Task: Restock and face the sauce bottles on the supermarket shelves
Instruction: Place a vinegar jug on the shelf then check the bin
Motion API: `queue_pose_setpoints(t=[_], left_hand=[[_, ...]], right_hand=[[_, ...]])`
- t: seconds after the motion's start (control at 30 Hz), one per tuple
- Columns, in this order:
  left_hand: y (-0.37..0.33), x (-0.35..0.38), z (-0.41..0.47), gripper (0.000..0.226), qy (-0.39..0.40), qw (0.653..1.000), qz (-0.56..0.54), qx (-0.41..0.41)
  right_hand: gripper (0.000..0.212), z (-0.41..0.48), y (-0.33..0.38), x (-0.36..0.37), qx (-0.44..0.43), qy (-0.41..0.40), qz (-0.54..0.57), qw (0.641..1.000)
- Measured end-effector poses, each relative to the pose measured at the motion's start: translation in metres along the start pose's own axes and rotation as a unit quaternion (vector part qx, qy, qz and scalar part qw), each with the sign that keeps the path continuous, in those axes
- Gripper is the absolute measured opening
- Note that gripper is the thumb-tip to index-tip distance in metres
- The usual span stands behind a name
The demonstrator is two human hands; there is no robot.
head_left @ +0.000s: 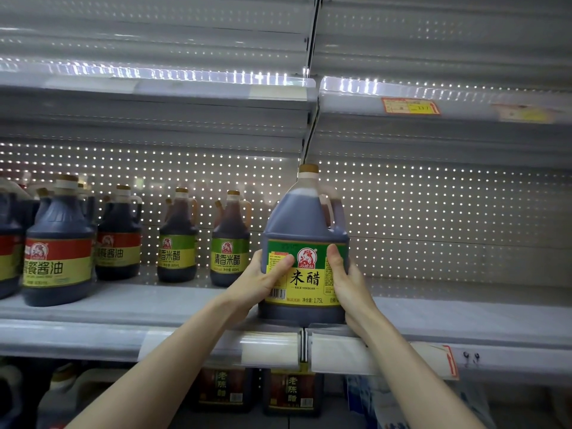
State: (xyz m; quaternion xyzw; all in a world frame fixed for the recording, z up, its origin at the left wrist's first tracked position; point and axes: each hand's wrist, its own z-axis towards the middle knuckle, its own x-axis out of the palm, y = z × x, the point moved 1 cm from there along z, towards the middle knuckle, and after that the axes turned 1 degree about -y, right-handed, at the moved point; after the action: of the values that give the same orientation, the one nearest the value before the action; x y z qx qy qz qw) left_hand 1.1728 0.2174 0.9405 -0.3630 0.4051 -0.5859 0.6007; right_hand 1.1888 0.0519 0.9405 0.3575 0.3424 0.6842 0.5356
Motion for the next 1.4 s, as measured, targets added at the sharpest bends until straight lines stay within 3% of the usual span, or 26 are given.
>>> queue_pose_setpoints(t=[0.33,0.83,1.2,1.4], left_hand=[[0.0047,-0.0009,0.0028,0.078,-0.016,0.999,0.029,0.01],[0.0012,0.0,0.001,0.073,0.002,1.0,0.018,0.004],[0.001,0.0016,0.0004,0.072,-0.01,1.0,0.017,0.008],[0.0003,0.0013,-0.0004,0.073,-0.006,1.0,0.02,0.005]], right_hand=[[0.049,0.001,-0.0011,-0.0026,0.009,0.007,-0.002,1.0],[0.043,0.0004,-0.0006,-0.0018,0.002,0.005,0.001,1.0],[0.056,0.0036,-0.0041,-0.0035,0.008,0.0,-0.012,1.0],[0.05,0.0044,-0.0046,-0.0044,0.008,0.006,-0.006,1.0]])
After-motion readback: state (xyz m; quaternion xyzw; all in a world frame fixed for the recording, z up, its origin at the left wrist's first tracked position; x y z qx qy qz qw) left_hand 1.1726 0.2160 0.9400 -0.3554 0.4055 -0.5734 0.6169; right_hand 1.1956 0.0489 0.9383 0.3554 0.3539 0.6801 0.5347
